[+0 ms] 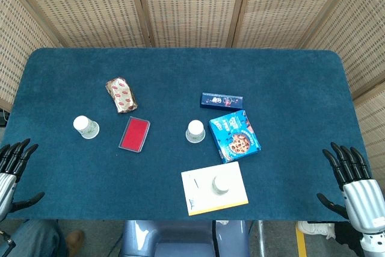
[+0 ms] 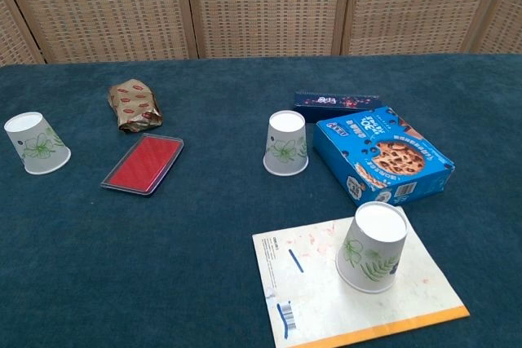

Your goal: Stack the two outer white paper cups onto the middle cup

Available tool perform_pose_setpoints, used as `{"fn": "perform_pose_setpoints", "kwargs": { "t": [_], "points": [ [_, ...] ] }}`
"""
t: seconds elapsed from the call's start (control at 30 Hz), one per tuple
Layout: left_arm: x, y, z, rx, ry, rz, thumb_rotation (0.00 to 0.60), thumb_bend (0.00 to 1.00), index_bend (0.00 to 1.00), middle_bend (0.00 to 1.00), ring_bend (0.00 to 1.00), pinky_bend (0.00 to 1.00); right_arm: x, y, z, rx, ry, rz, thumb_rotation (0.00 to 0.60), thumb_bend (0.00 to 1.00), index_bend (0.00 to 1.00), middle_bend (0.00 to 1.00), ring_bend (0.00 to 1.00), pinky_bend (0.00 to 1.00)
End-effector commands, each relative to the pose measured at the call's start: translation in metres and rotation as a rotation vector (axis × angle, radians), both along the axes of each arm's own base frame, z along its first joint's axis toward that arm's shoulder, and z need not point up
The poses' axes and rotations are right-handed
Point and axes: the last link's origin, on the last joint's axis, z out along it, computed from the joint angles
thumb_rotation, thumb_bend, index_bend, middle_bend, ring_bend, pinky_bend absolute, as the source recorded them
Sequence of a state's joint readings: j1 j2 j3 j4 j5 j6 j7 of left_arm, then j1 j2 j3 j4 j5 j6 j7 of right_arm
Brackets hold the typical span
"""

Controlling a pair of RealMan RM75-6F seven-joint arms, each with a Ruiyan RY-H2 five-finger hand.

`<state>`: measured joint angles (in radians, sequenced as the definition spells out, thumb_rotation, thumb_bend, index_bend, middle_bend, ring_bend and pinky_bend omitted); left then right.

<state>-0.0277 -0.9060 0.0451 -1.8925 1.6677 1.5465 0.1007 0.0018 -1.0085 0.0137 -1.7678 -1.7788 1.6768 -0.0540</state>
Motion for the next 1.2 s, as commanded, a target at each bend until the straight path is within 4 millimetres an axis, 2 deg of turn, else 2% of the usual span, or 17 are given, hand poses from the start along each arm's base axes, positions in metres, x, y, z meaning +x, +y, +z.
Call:
{"fn": "perform_pose_setpoints", "kwargs": {
  "t": [0.03,0.3,0.37,0.4,0.5,0.57,0.67,0.87,1.03,1.2],
  "points": [
    [0.0,0.0,0.0,-0.001,0.001,0.001,0.6,0.0,0.0,0.0,0.0,0.0,0.0,0.001,0.0,0.002,0.0,-0.001,0.6,0.0,0.0,0.0,0.0,0.0],
    [0.0,0.001,-0.001,-0.011,-0.006,0.013,0.6,0.0,0.0,0.0,0.0,0.0,0.004,-0.002,-0.012,0.087,-0.009,0.008,0.6,0.0,0.01,0.0,0.0,0.0],
    [0.0,0.001,0.001,-0.003,-0.008,0.012,0.6,0.0,0.0,0.0,0.0,0.0,0.01,-0.009,-0.02,0.143,-0.028,0.051,0.6,0.0,0.05,0.01,0.0,0.0],
    [-0.001,0.003,0.0,-0.004,-0.007,0.023,0.6,0.0,0.0,0.0,0.0,0.0,0.022,-0.019,-0.04,0.277,-0.024,0.135,0.6,0.0,0.06,0.02,0.0,0.0],
    [-0.002,0.007,-0.003,-0.009,0.0,0.035,0.6,0.0,0.0,0.0,0.0,0.0,0.036,-0.035,-0.056,0.422,-0.048,0.199,0.6,0.0,0.14,0.13,0.06,0.06],
    [-0.002,0.009,-0.005,-0.012,0.004,0.043,0.6,0.0,0.0,0.0,0.0,0.0,0.045,-0.042,-0.067,0.493,-0.048,0.228,0.6,0.03,0.18,0.19,0.13,0.15],
    [-0.002,0.012,-0.007,-0.016,0.01,0.051,0.6,0.0,0.0,0.0,0.0,0.0,0.054,-0.053,-0.079,0.544,-0.028,0.252,0.6,0.12,0.23,0.24,0.18,0.22],
    [-0.003,0.016,-0.009,-0.021,0.017,0.067,0.6,0.0,0.0,0.0,0.0,0.0,0.072,-0.069,-0.107,0.626,0.005,0.258,0.6,0.22,0.27,0.29,0.22,0.26],
    [-0.004,0.018,-0.009,-0.025,0.015,0.073,0.6,0.0,0.0,0.0,0.0,0.0,0.084,-0.076,-0.122,0.64,0.028,0.259,0.6,0.26,0.28,0.29,0.22,0.26],
    [-0.004,0.019,-0.009,-0.032,0.01,0.077,0.6,0.0,0.0,0.0,0.0,0.0,0.101,-0.09,-0.145,0.652,0.06,0.257,0.6,0.29,0.28,0.3,0.23,0.27]
  ]
}}
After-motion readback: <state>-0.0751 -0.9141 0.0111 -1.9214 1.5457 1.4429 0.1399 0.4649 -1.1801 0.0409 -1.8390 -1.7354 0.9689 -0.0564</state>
